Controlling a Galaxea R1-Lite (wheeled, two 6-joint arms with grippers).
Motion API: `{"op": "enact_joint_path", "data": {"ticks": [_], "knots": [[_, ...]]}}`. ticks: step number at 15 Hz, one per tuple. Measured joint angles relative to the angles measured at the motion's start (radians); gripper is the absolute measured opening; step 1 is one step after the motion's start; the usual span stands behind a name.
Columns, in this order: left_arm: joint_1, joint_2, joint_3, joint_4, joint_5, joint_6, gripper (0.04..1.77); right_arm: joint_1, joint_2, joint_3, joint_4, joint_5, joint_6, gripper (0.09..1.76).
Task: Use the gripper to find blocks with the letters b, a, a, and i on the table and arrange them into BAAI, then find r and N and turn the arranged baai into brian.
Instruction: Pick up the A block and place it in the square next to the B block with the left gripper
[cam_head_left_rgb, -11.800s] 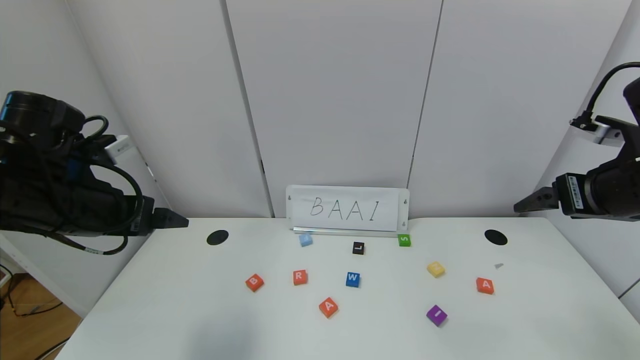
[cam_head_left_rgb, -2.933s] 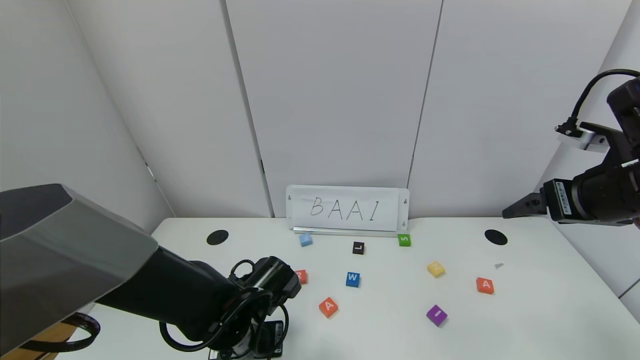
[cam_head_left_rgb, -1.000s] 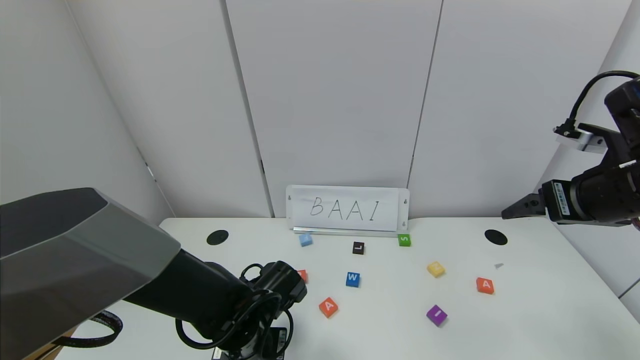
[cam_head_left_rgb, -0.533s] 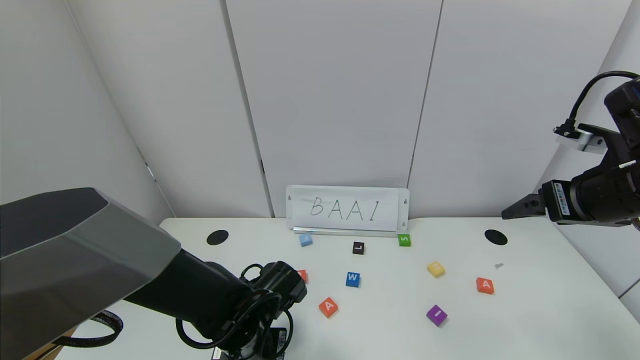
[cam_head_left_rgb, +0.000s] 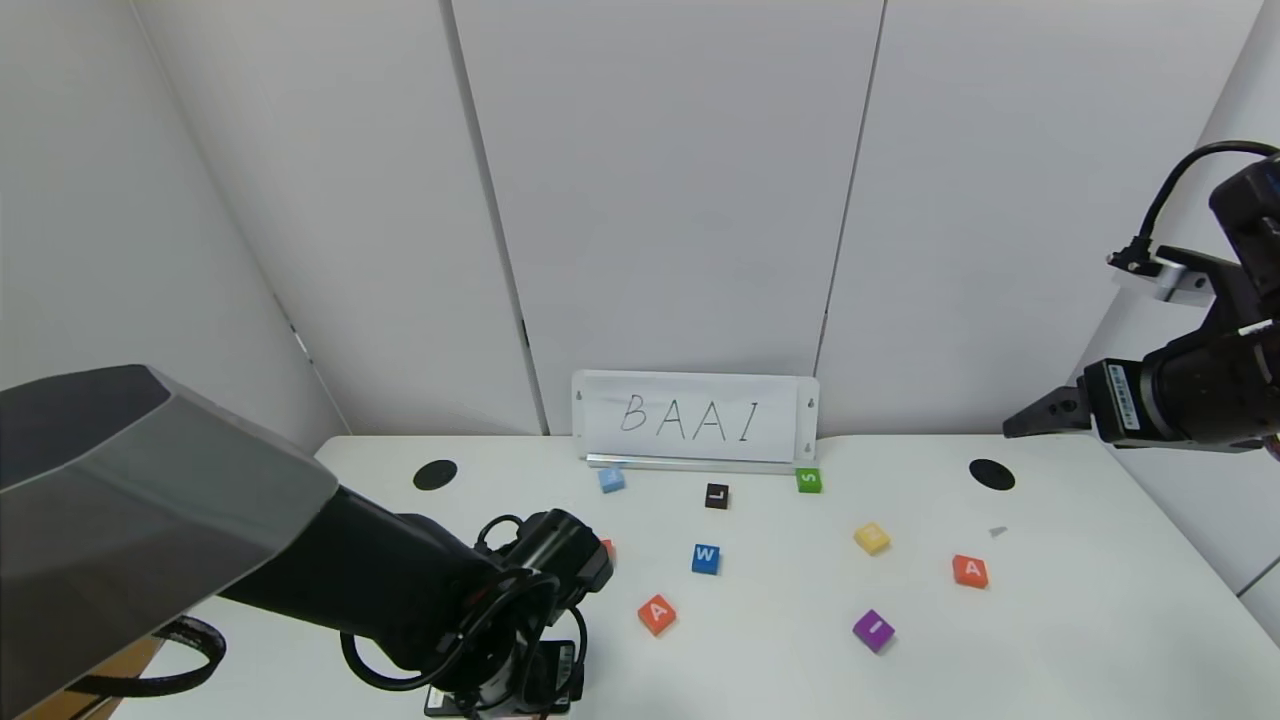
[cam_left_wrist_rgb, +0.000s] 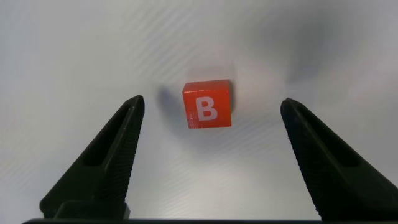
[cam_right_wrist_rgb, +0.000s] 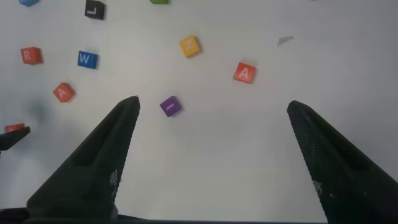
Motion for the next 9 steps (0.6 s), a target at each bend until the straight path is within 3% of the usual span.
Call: {"op": "enact_joint_path", "data": {"ticks": [9], "knots": [[0.054,-0.104,-0.208,0.195,-0.001,0.015,1.67,-0.002,0.000,0.000,0.000,0.000,0.000,1.71]]}}
